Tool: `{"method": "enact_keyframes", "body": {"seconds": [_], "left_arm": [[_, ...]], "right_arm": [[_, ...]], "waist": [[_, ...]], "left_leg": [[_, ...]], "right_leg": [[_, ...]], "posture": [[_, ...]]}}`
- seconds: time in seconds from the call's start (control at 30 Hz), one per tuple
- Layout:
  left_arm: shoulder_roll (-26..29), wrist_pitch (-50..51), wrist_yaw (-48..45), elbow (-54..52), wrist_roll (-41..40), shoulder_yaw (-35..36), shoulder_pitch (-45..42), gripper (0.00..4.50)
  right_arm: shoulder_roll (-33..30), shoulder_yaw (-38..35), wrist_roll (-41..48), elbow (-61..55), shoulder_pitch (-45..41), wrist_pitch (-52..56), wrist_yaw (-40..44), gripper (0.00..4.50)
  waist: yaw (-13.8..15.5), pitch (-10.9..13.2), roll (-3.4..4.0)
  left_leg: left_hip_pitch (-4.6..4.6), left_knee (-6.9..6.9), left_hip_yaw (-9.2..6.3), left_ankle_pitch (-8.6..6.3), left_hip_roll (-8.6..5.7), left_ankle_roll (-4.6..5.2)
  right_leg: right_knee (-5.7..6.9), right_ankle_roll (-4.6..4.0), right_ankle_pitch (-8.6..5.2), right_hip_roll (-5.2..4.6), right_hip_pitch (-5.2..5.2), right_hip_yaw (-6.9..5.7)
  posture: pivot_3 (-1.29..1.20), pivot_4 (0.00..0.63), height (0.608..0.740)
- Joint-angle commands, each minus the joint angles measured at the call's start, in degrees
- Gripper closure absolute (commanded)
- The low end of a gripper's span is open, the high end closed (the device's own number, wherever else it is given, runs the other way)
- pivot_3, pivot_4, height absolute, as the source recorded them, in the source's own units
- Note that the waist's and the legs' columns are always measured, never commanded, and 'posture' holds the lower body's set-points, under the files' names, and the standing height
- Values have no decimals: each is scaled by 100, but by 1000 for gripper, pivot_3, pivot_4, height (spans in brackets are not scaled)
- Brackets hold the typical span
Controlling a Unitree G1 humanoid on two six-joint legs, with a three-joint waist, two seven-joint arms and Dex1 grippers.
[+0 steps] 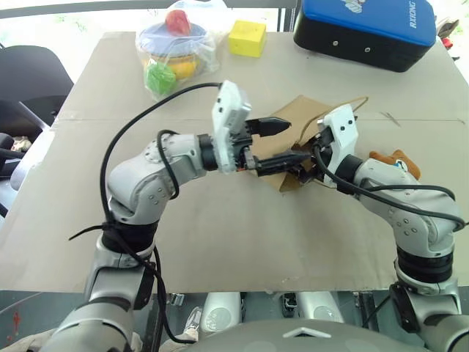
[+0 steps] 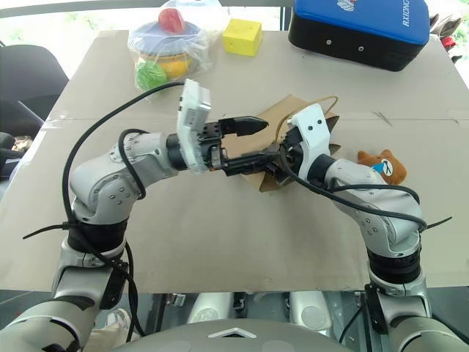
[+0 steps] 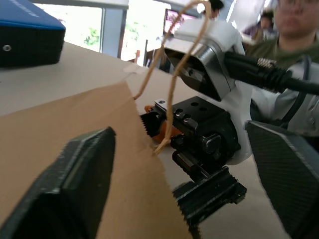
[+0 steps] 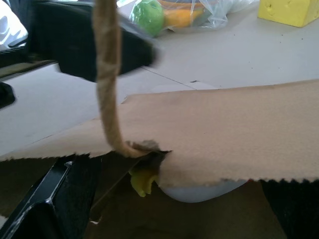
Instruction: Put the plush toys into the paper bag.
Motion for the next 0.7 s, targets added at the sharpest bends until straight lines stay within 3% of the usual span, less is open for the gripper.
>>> {"method": "enact_keyframes", "body": {"seconds": [0.03, 0.1, 0.2, 0.43, 0.47, 0.7], "left_arm": [[-177, -467, -45, 318, 612, -313, -366, 57], [-379, -694, -79, 656, 888, -479, -531, 57], [-725, -899, -19, 1040, 1046, -426, -626, 856], [-784, -1284, -217, 1142, 1417, -460, -470, 4156], [-803, -1276, -201, 1142, 1425, -436, -448, 4440], [-991, -680, 209, 1210, 1043, 174, -344, 4440]], "right_arm": [[88, 56, -57, -101, -86, -189, -32, 0], [144, 88, -101, -79, -88, -229, -49, 0], [205, 109, -160, -58, -77, -269, -71, 0], [312, -58, -103, -164, 50, -297, -138, 0], [325, -91, -89, -180, 70, -302, -144, 0], [172, -681, 375, -528, 256, -200, 28, 0]], "waist": [[-11, 0, 0], [1, 0, 0], [6, 0, 0], [-6, 0, 0], [-4, 0, 0], [4, 0, 0]], "left_leg": [[0, 0, 0, 0, 0, 0], [1, 0, 0, 0, 1, 0], [0, 1, 1, 0, -1, 0], [-1, 1, 1, 0, 4, 0], [-1, 1, 1, 0, 4, 0], [-2, 1, 1, 0, 3, 0]], "right_leg": [[0, 0, 0, 1, 0, 1], [2, 0, 0, 2, -1, 0], [1, 0, 0, 1, -1, 2], [1, 0, 0, 2, -2, 3], [1, 0, 0, 1, -2, 2], [0, 0, 0, -1, -2, 2]], "posture": [[0, 150, 729], [0, 150, 729], [0, 150, 729], [0, 150, 729], [0, 150, 729], [0, 150, 729]]}}
